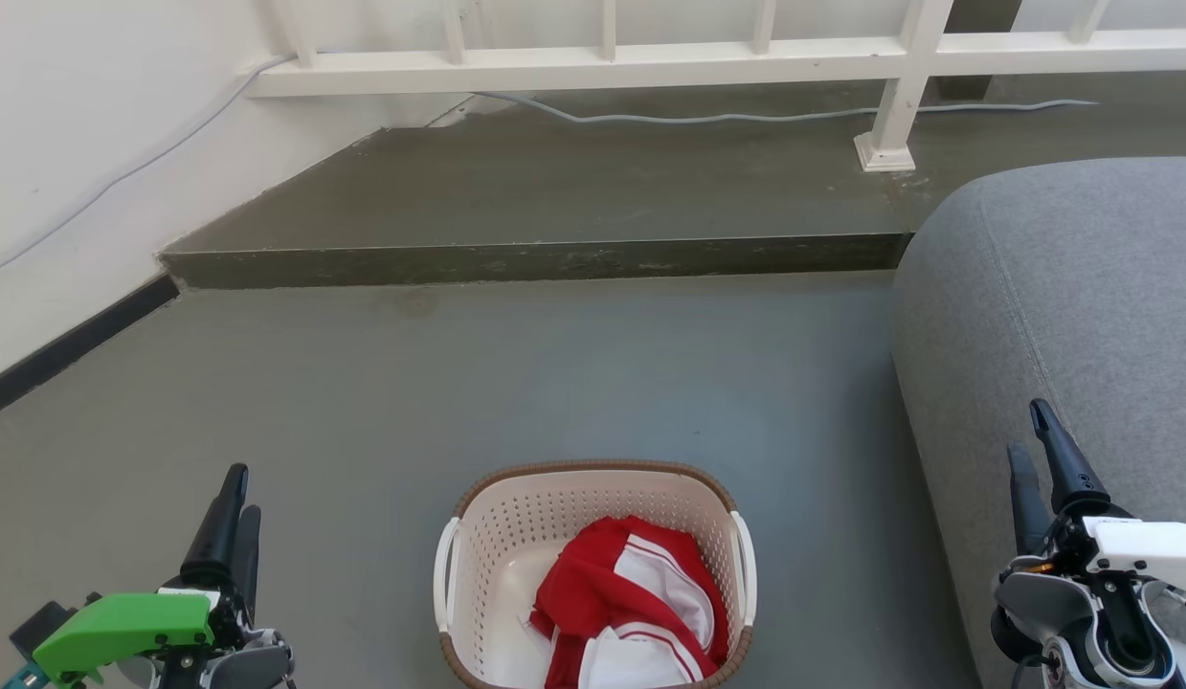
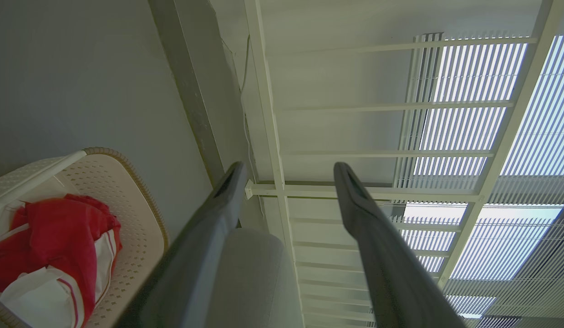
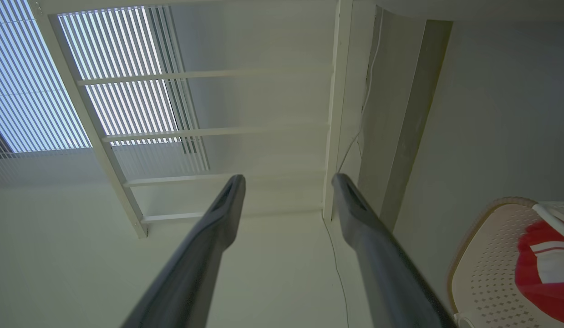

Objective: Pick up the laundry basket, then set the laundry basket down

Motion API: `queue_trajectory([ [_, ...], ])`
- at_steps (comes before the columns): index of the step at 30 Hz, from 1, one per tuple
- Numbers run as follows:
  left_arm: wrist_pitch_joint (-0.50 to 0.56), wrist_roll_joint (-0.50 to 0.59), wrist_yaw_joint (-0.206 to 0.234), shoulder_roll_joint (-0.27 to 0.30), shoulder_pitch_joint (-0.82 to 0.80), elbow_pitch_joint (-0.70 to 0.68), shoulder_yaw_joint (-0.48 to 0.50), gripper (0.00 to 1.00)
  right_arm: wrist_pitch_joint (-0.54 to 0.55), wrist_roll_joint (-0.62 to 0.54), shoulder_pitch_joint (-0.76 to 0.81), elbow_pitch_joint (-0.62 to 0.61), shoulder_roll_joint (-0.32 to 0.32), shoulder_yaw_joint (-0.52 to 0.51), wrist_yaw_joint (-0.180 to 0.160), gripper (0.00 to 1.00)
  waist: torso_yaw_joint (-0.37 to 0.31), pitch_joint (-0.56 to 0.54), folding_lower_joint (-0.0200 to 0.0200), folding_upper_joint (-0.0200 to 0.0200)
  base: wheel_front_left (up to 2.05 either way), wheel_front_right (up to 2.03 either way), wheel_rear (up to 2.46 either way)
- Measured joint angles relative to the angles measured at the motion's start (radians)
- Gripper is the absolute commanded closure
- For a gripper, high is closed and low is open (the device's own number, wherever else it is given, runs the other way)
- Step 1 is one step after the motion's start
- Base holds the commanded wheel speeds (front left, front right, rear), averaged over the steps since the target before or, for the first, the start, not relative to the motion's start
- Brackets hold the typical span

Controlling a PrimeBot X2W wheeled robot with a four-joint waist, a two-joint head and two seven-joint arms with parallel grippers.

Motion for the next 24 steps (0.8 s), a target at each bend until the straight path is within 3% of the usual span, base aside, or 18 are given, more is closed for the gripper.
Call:
queue_trajectory([
  [8, -0.027, 0.053, 0.000, 0.006, -0.001, -0.018, -0.019, 0.00, -0.037, -0.071, 0.000, -0.007, -0.015, 0.013, 0.000, 0.00, 0.002, 0.000, 0.0000, 0.0000, 0.00, 0.00, 0.00],
  [15, -0.072, 0.169, 0.000, 0.047, -0.003, -0.038, -0.054, 0.00, -0.060, -0.215, 0.000, -0.016, -0.076, 0.056, -0.002, 0.00, 0.003, 0.002, 0.0000, 0.0000, 0.00, 0.00, 0.00],
  [24, -0.101, 0.347, 0.011, 0.082, -0.008, -0.050, -0.100, 0.00, -0.091, -0.411, -0.010, -0.047, -0.102, 0.104, -0.036, 0.00, 0.003, 0.004, 0.0000, 0.0000, 0.00, 0.00, 0.00],
])
